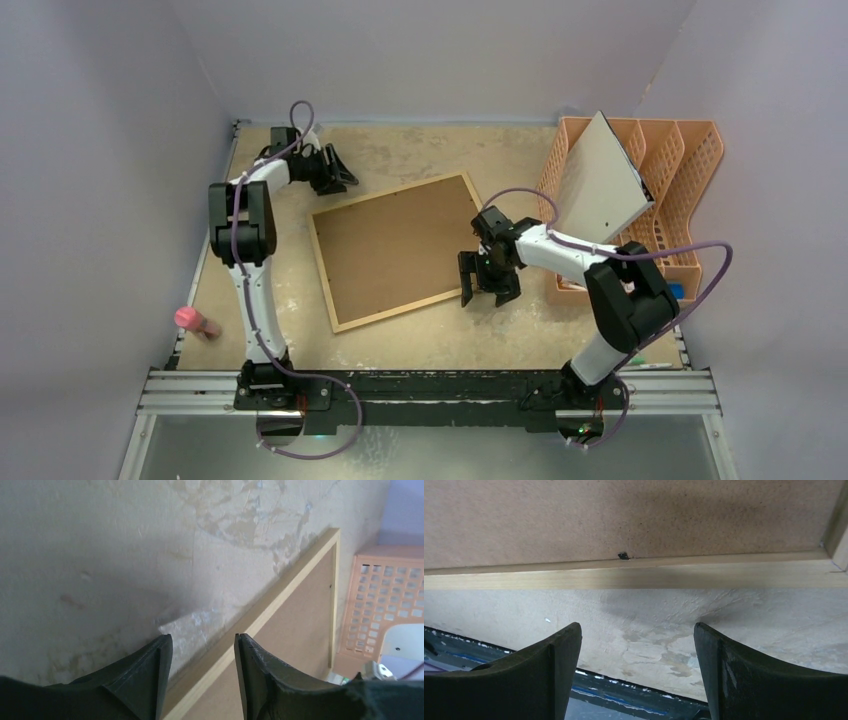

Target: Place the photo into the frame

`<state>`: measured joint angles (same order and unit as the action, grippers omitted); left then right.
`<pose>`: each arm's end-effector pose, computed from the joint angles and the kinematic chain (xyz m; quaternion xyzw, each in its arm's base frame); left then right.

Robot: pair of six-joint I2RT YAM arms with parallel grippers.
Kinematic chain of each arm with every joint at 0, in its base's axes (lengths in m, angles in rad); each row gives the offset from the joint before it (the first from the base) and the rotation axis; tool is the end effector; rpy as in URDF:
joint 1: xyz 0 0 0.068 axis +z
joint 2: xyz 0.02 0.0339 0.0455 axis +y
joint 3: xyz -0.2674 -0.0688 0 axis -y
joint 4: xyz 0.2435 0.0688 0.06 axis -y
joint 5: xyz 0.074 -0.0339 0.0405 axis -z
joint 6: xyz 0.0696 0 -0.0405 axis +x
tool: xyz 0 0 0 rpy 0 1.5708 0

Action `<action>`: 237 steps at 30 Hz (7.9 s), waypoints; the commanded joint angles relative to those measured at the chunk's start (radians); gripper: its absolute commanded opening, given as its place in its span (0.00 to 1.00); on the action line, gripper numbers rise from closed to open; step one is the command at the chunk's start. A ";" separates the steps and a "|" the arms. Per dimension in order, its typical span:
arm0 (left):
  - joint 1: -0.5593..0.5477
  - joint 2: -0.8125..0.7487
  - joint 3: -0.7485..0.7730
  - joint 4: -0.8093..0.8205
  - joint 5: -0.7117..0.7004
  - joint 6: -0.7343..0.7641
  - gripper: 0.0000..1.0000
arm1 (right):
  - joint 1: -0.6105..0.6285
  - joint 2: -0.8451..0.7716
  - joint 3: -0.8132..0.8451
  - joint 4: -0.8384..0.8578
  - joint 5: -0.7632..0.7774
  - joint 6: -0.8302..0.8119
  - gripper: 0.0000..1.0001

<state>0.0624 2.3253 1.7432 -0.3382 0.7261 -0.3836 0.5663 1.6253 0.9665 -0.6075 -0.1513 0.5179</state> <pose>0.5177 -0.0140 0.1243 -0.0852 0.8890 -0.3799 0.2411 0.2532 0.1734 0.1426 -0.0353 0.9850 0.1420 0.0910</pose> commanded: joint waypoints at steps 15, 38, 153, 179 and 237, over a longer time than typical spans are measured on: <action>-0.007 -0.346 -0.389 -0.127 -0.122 -0.010 0.50 | -0.089 0.240 0.219 0.203 0.170 0.032 0.82; -0.055 -0.788 -0.993 -0.129 -0.067 -0.101 0.50 | -0.128 0.588 0.664 0.271 0.239 -0.055 0.80; -0.023 -1.138 -1.287 0.110 0.290 -0.326 0.66 | 0.439 0.537 1.150 -0.132 0.296 0.436 0.00; -0.079 -1.072 -1.068 0.098 0.210 -0.324 0.00 | 0.305 0.362 1.023 -0.012 0.149 0.307 0.47; -0.473 -0.697 0.286 -0.676 -0.582 0.261 0.00 | -0.006 0.280 1.158 0.176 0.073 0.367 0.96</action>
<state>-0.3748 1.6238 1.9728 -1.0779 0.1314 -0.1360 0.5747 1.9259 2.0838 -0.4694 -0.0914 0.8497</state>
